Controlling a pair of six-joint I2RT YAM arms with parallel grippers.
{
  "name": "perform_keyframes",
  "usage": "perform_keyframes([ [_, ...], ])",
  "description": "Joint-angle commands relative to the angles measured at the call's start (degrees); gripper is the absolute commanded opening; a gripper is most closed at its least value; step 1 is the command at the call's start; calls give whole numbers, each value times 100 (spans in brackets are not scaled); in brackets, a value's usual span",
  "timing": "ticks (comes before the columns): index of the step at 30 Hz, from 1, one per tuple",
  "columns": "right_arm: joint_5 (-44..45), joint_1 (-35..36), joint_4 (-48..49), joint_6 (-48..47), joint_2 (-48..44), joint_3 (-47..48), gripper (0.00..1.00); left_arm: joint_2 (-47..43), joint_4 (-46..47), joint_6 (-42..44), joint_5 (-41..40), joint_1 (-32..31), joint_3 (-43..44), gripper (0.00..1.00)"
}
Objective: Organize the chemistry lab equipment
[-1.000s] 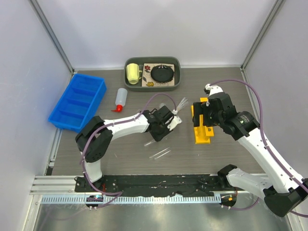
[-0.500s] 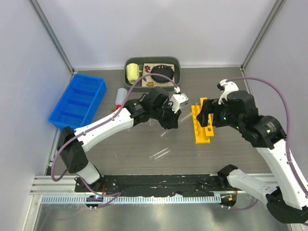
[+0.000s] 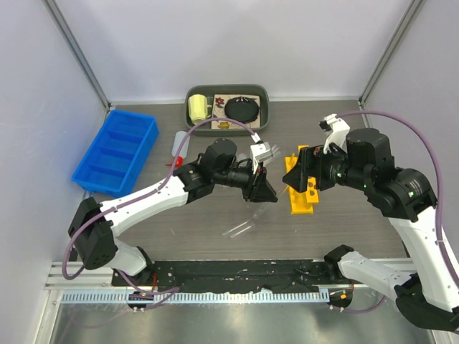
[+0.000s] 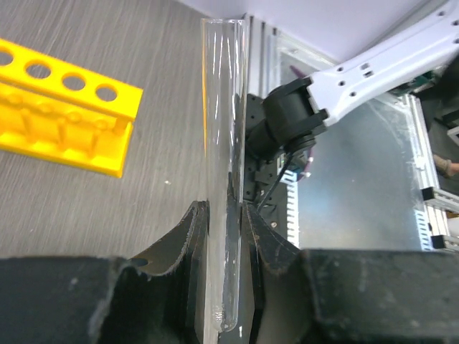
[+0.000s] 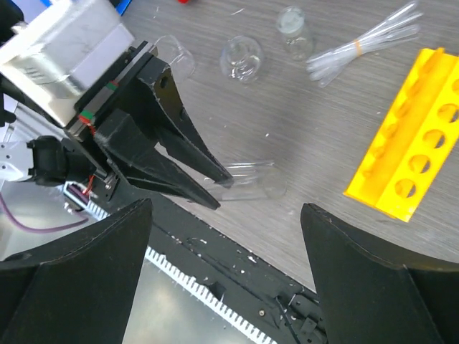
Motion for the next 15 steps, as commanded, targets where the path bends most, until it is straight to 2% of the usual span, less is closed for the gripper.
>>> perform_keyframes([
  [1,-630,19,303,76,230,-21,89,-437,1024,-267,539,17,-145,11],
  [7,-902,28,356,111,432,-4,87,-657,1183,-214,654,17,-347,11],
  [15,-1061,28,286,181,450,102,75,-613,1104,-82,654,61,-330,11],
])
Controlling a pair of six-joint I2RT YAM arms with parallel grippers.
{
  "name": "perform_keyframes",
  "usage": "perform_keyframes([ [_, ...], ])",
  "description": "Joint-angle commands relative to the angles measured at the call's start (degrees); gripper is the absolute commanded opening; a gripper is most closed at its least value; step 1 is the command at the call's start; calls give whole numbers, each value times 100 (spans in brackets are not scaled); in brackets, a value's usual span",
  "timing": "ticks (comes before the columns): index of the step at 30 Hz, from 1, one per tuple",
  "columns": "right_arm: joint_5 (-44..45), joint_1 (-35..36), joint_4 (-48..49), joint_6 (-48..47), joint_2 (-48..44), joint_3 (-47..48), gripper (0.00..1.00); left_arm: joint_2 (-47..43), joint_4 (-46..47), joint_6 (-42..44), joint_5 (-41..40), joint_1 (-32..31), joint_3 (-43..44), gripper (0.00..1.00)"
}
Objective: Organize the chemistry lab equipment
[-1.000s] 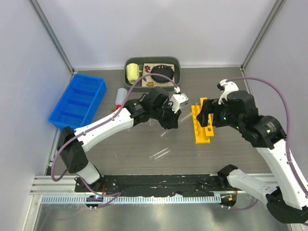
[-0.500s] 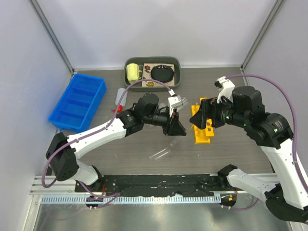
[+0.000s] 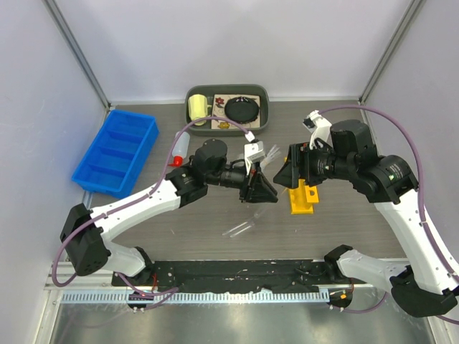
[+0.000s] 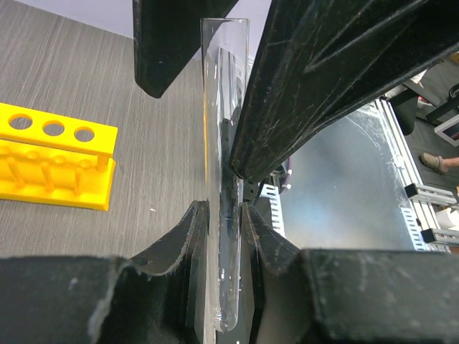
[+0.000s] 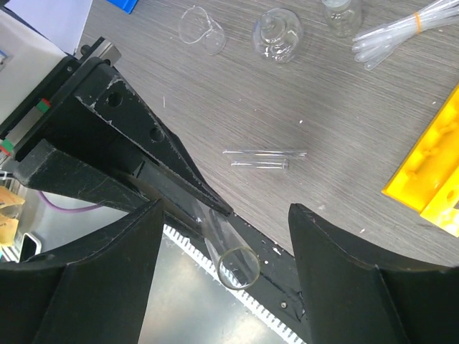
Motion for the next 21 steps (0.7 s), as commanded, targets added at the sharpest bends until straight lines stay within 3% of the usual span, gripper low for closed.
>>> perform_keyframes([
  [1,-241,28,119,63,-60,141,74,-111,261,53,138,92,9,11],
  [13,-145,28,-66,20,-112,167,56,-154,287,36,208,233,-18,11],
  [21,-92,28,66,11,46,290,53,-251,375,-26,235,233,-105,10],
])
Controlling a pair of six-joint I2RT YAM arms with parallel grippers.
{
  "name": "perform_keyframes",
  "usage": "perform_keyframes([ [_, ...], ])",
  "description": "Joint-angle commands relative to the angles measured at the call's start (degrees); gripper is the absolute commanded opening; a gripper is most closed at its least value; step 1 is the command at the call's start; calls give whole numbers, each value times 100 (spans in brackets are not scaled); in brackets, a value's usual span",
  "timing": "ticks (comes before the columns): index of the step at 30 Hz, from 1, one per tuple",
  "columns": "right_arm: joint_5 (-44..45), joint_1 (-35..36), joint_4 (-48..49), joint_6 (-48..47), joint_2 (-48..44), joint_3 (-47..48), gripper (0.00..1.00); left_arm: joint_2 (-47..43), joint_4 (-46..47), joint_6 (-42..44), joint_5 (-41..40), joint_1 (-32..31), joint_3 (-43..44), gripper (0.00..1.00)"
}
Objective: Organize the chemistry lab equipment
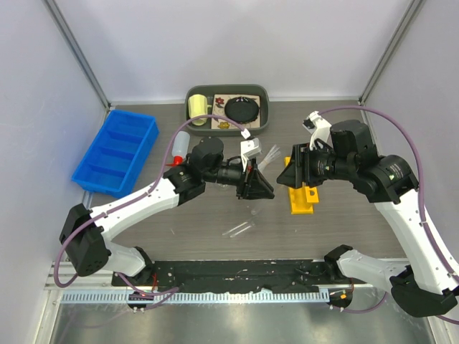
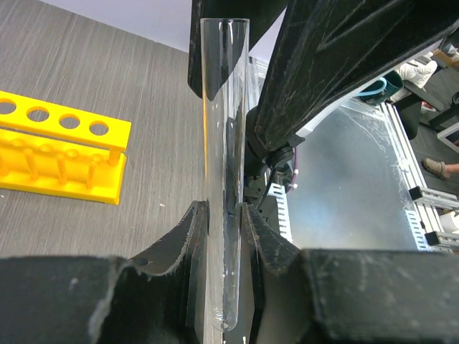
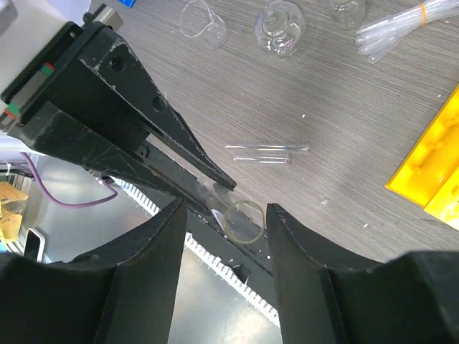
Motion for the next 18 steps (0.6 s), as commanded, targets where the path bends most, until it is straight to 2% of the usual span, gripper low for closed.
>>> perform_keyframes([
  [1,-2,28,169,-18,63,325,50,-251,351,-26,110,14,-60,10],
  [5,-11,28,187,-9,143,396,44,-242,324,0,128,14,-77,11],
  [8,-72,37,213,17,187,387,33,-251,324,18,84,14,-86,10],
  [14,-64,28,213,0,160,317,25,-251,254,44,5,14,-25,15],
  [17,6,28,231,-9,160,308,22,-260,228,-8,-57,23,37,23],
  [18,41,28,222,-9,169,317,22,-251,202,-43,-74,14,98,32],
])
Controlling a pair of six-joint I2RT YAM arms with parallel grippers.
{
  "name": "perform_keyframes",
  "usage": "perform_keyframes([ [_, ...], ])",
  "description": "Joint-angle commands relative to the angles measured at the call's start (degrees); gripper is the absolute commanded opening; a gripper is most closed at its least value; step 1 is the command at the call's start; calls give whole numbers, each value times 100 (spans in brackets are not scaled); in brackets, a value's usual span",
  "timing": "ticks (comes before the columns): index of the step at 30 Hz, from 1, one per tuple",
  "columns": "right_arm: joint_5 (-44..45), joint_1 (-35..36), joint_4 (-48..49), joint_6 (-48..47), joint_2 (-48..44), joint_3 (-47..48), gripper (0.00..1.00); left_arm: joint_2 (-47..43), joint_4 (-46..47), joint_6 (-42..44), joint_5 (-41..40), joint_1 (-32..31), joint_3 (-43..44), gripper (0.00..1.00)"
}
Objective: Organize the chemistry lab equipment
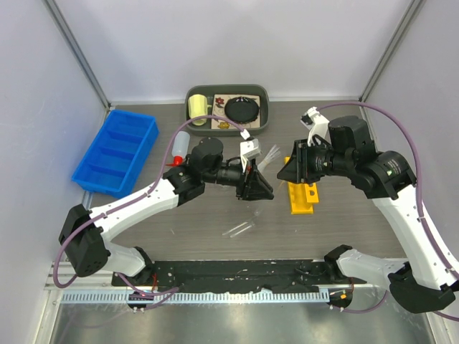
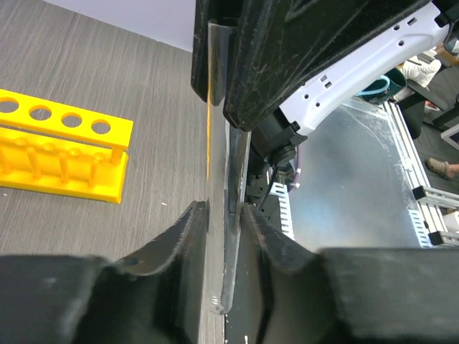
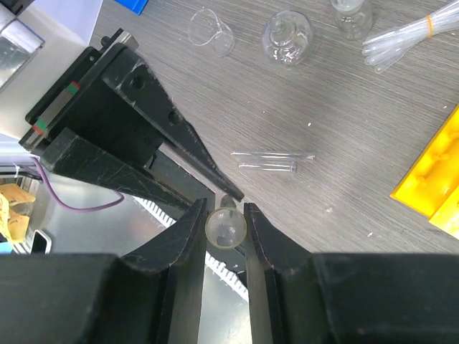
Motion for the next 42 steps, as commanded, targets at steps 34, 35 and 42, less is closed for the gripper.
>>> perform_keyframes([
  [34,4339,-1633,1527,-246,2749,1296,14,-1319,-4292,44,-4777,38,1070,100],
  [35,4374,-1642,1545,-255,2793,1304,15,-1328,-4275,71,-4777,30,1052,100],
  [42,4339,-1712,1703,-272,3057,1226,14,-1310,-4125,106,-4680,38,885,100],
])
